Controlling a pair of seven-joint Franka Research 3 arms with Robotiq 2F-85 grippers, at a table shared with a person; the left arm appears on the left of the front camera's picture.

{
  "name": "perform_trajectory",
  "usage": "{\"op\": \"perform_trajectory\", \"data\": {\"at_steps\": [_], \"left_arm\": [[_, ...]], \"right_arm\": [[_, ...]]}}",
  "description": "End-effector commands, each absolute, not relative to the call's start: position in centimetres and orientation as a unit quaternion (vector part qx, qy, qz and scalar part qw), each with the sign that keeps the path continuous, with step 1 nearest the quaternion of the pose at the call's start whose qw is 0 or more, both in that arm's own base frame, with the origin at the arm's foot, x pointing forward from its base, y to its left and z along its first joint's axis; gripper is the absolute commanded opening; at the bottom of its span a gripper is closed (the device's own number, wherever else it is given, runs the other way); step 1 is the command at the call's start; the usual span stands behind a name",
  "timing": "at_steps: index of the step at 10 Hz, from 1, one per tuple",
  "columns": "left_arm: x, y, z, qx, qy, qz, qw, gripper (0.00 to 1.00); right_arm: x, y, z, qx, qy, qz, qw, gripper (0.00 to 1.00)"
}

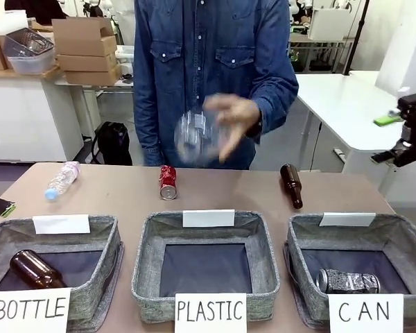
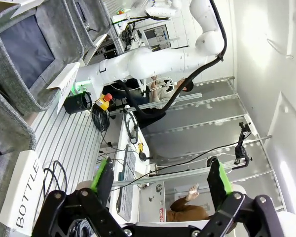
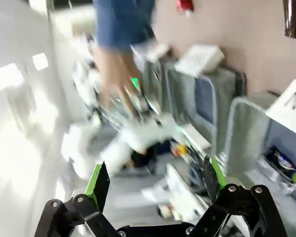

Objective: Sort the can waste into the basket.
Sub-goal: Pick up the can waste from the table and place it in the right Fabric basket.

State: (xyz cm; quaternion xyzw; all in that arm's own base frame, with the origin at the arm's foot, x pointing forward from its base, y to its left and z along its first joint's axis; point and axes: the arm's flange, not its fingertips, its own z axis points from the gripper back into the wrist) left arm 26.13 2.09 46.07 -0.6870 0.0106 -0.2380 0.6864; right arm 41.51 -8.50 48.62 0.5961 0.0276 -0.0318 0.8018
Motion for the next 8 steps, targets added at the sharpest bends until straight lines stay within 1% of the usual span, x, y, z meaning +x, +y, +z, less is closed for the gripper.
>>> {"op": "perform_trajectory", "data": {"at_steps": [1,2,8], "left_arm": [[25.9,1.9,46.4,-0.690,0.009,-0.239,0.683,1.00],[25.9,1.9,46.4,-0.690,0.009,-0.239,0.683,1.00],[25.9,1.9,46.4,-0.690,0.009,-0.239,0.683,1.00]], "right_arm": [[40.0,-4.2,50.0,0.615,-0.265,-0.453,0.589,1.00],[41.5,-8.5,48.6,0.596,0.028,-0.032,0.802,1.00],[41.5,-8.5,48.6,0.596,0.028,-0.032,0.802,1.00]]}}
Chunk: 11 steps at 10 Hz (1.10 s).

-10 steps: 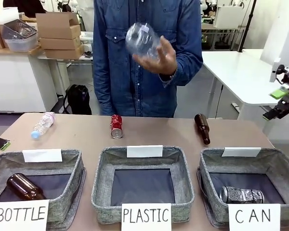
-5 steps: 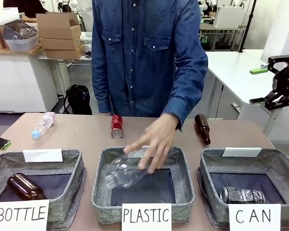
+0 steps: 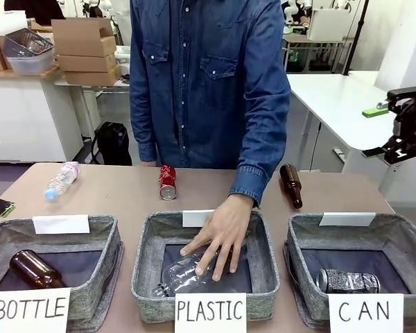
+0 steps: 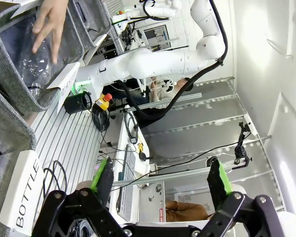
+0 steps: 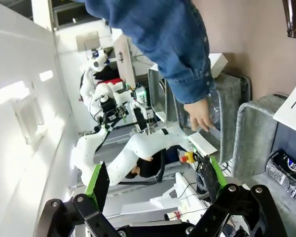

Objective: Sort the can waste into the basket.
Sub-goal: Pick up the can waste from the table and place it in the right Fabric basket.

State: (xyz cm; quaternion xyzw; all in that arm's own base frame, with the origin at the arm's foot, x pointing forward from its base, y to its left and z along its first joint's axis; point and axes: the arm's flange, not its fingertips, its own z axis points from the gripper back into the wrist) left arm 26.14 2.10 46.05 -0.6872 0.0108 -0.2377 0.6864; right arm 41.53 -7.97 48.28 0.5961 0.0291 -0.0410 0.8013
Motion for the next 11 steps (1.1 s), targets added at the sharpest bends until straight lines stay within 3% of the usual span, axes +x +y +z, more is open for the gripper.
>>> {"op": "perform_trajectory", "data": {"at_steps": [1,7,8,10,11], "left_arm": [[25.9,1.9,46.4,-0.690,0.009,-0.239,0.683,1.00],[26.1,2.1,46.1,-0.687,0.011,-0.238,0.686,1.00],[27.8,0.1,45.9,-0.629,0.041,-0.223,0.743,1.00],[32.3,-5.7,44.9,-0.560,0.125,-0.230,0.786,1.00],[35.0,-8.9,44.0,-0.517,0.136,-0.204,0.820,1.00]], "right_arm": [[41.5,-8.5,48.6,0.596,0.028,-0.032,0.802,1.00],[41.5,-8.5,48.6,0.596,0.028,-0.032,0.802,1.00],[41.5,-8.5,48.6,0.596,0.028,-0.032,0.802,1.00],[41.5,-8.5,48.6,0.596,0.028,-0.032,0.802,1.00],[41.5,-8.5,48.6,0.596,0.028,-0.032,0.802,1.00]]}}
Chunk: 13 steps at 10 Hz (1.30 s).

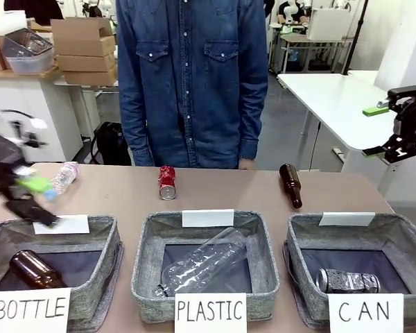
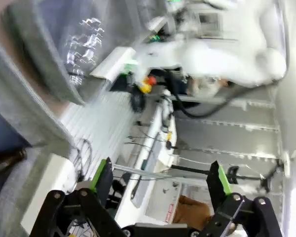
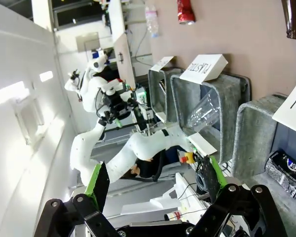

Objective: Sort the can waste into the basket.
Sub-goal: Pick up the can waste from the table and place it in the right Fabric basket.

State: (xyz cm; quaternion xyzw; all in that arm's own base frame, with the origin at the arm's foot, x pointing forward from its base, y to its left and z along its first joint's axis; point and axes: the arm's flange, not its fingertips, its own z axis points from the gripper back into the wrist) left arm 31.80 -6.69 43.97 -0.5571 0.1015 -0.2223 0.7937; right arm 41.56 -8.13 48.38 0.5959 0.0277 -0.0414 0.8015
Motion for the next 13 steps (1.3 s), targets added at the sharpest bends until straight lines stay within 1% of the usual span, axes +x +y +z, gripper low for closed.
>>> {"op": "perform_trajectory", "data": {"at_steps": [1,2,3,5,6,7,9,10,11,13], "left_arm": [[37.8,-11.6,43.1,-0.470,0.146,-0.190,0.850,1.00],[40.9,-14.2,42.3,-0.432,0.153,-0.156,0.875,1.00],[43.6,-16.5,41.9,-0.401,0.145,-0.141,0.893,1.00],[50.4,-19.7,40.6,-0.349,0.125,-0.081,0.925,1.00],[53.9,-21.2,39.2,-0.315,0.098,-0.058,0.942,1.00],[56.3,-22.3,37.7,-0.260,0.051,-0.039,0.964,1.00],[59.3,-23.9,35.7,-0.154,-0.095,-0.033,0.983,1.00],[60.5,-24.6,35.1,-0.119,-0.130,-0.047,0.983,1.00],[61.0,-25.3,34.8,-0.098,-0.138,-0.060,0.984,1.00],[61.4,-26.3,33.9,-0.093,-0.132,-0.077,0.984,1.00]], "right_arm": [[41.5,-8.5,48.6,0.596,0.028,-0.032,0.802,1.00],[41.5,-8.5,48.6,0.596,0.028,-0.032,0.802,1.00],[41.5,-8.5,48.6,0.596,0.028,-0.032,0.802,1.00],[41.5,-8.5,48.6,0.596,0.028,-0.032,0.802,1.00],[41.5,-8.5,48.6,0.596,0.028,-0.032,0.802,1.00],[41.5,-8.5,48.6,0.596,0.028,-0.032,0.802,1.00],[41.5,-8.5,48.6,0.596,0.028,-0.032,0.802,1.00],[41.5,-8.5,48.6,0.596,0.028,-0.032,0.802,1.00],[41.5,-8.5,48.6,0.596,0.028,-0.032,0.802,1.00],[41.5,-8.5,48.6,0.596,0.028,-0.032,0.802,1.00]]}}
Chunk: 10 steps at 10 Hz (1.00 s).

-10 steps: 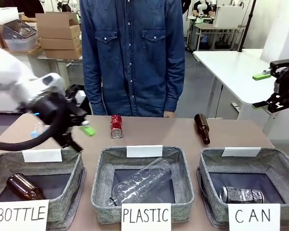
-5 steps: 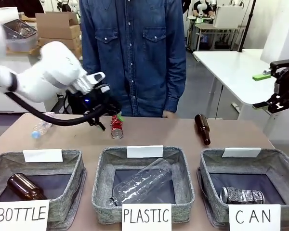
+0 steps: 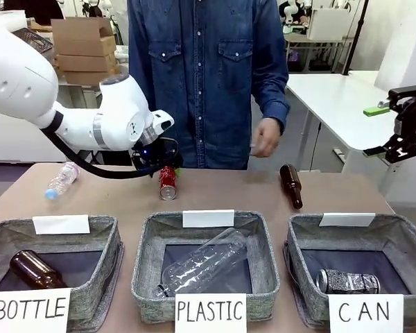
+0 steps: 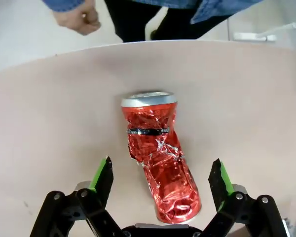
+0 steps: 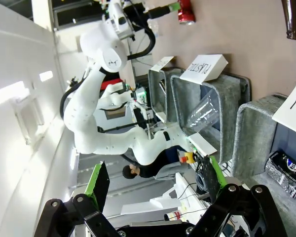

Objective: Sort the can waste into the basket.
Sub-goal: Pick up the can waste from the table and place it in the right Fabric basket.

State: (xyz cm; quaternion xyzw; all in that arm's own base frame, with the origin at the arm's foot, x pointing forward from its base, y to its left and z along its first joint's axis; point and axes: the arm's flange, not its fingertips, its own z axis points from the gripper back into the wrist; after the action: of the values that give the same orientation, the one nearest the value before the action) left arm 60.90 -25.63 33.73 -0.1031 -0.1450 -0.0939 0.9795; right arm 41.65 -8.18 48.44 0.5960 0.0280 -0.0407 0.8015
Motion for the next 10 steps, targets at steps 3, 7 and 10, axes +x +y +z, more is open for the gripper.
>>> {"op": "perform_trajectory", "data": {"at_steps": [3,7,10], "left_arm": [[62.0,-26.1,32.1,-0.094,-0.115,-0.071,0.986,1.00],[61.8,-26.8,31.2,-0.096,-0.111,-0.075,0.986,0.41],[61.5,-26.4,31.3,-0.090,-0.107,-0.065,0.988,0.00]], "right_arm": [[41.5,-8.5,48.6,0.596,0.028,-0.032,0.802,1.00],[41.5,-8.5,48.6,0.596,0.028,-0.032,0.802,1.00],[41.5,-8.5,48.6,0.596,0.028,-0.032,0.802,1.00]]}}
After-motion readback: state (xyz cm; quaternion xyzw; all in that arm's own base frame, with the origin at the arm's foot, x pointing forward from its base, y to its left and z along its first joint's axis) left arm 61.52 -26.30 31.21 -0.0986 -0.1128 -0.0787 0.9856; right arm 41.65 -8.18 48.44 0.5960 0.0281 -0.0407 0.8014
